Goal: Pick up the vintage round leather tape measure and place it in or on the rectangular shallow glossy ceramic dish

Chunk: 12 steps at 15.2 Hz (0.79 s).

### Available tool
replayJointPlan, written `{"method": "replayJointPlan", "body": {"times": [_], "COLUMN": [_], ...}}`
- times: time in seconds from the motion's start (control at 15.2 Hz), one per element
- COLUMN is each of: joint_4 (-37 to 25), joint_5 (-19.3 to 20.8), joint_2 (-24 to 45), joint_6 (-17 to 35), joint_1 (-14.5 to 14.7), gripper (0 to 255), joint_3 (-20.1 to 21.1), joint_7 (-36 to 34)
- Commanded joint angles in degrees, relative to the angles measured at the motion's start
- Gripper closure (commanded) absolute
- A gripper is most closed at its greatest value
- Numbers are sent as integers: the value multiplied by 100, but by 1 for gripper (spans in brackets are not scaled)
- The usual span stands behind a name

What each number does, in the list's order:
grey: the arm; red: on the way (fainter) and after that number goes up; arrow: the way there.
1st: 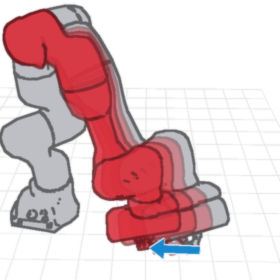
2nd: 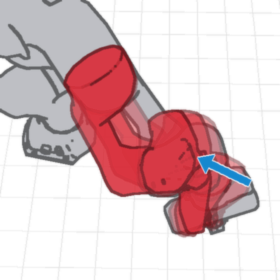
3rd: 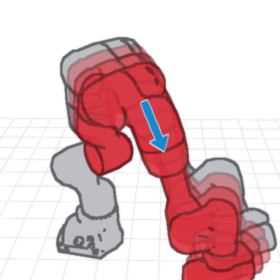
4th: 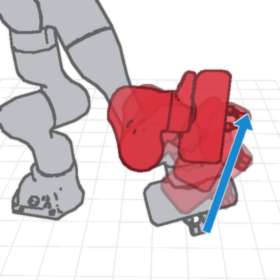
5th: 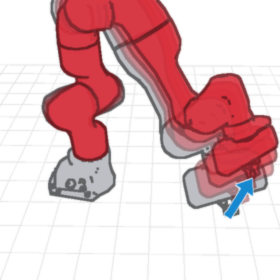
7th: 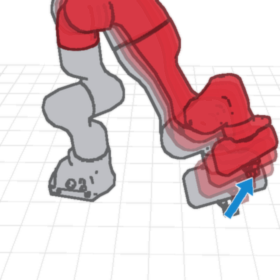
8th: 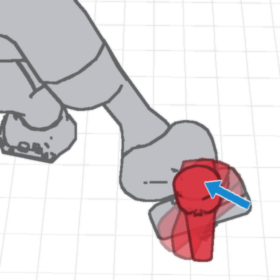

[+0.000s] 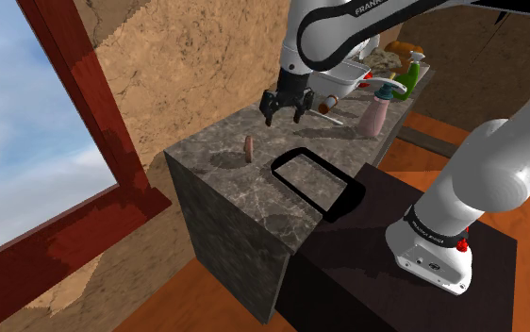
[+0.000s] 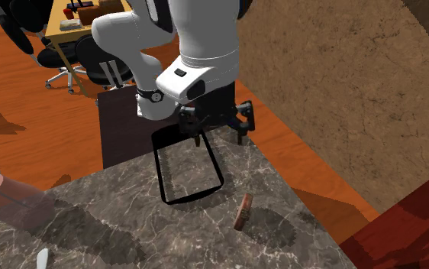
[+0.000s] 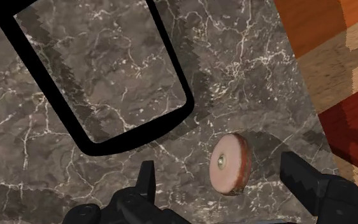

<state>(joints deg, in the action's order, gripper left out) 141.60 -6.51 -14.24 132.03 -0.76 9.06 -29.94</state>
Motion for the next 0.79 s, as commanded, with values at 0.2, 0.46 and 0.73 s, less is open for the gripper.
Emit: {"method": "replayJointPlan", "body": {"times": [0.2,0.46,0.73], "joint_4": [-505,-1044,-1384], "joint_5": [398,856,1115], "joint_2": [1193,2160,2738], "joint_6": [696,1090,1305], "joint_1": [-81,-55,30], "gripper": [0,0,0], "joint_3": [204,199,106], "joint_7": [-819,-1515,-1886]}}
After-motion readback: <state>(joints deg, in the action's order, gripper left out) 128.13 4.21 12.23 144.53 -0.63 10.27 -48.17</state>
